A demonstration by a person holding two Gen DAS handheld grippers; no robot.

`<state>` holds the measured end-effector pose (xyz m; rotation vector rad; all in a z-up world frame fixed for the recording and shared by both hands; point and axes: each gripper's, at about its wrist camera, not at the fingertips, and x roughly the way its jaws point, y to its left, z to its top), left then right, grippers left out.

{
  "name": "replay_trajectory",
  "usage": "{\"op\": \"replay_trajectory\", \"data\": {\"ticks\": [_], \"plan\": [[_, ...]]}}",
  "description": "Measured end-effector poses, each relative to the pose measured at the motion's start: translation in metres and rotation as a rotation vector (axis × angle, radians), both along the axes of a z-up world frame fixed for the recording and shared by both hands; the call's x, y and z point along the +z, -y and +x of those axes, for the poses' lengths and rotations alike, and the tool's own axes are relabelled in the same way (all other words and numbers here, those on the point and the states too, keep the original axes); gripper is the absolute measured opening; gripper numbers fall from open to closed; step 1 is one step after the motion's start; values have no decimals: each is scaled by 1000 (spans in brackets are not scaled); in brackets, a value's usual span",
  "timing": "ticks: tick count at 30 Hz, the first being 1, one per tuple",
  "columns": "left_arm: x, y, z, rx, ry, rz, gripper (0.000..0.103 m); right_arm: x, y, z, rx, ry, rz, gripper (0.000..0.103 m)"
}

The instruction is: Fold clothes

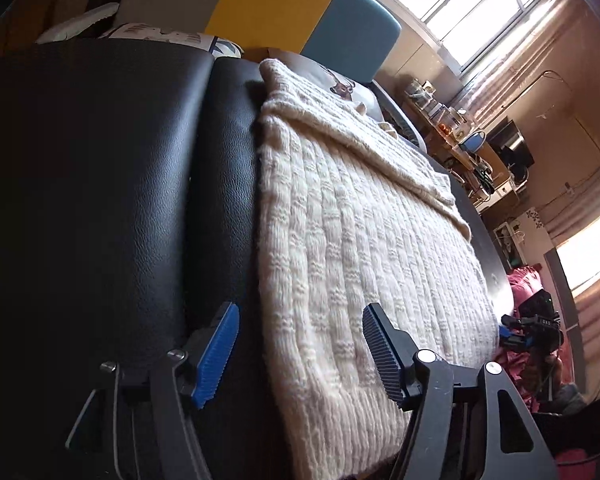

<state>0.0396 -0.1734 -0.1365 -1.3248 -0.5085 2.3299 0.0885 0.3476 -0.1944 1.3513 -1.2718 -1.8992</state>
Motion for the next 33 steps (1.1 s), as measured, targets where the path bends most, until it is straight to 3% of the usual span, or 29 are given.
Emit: {"op": "replay_trajectory", "data": {"ticks": [13, 16, 18, 19, 20, 24, 27, 33], "plan": [[-9, -6, -6, -17, 10, 39, 70, 3, 28, -14, 32, -44, 25, 31], [-7, -15, -14, -30, 28, 19, 69, 3, 32, -14, 32, -54, 32, 31], [-7, -22, -17, -38, 28, -18, 57, 3, 35, -15, 28, -51, 34, 31], [-10, -24, -19, -27, 48, -34, 27, 3, 36, -16, 26, -49, 35, 31], [-13, -25, -22, -15, 70, -49, 11, 3, 37, -15, 19, -45, 35, 31], [-17, -20, -27, 8, 103, 7, 11, 6, 31, -8, 22, -57, 64, 29], [-18, -18, -29, 20, 133, 27, 11, 7, 32, -7, 21, -56, 102, 13], [-16, -21, -26, 23, 116, -4, 11, 10, 38, 3, -4, -131, 140, 16]]}}
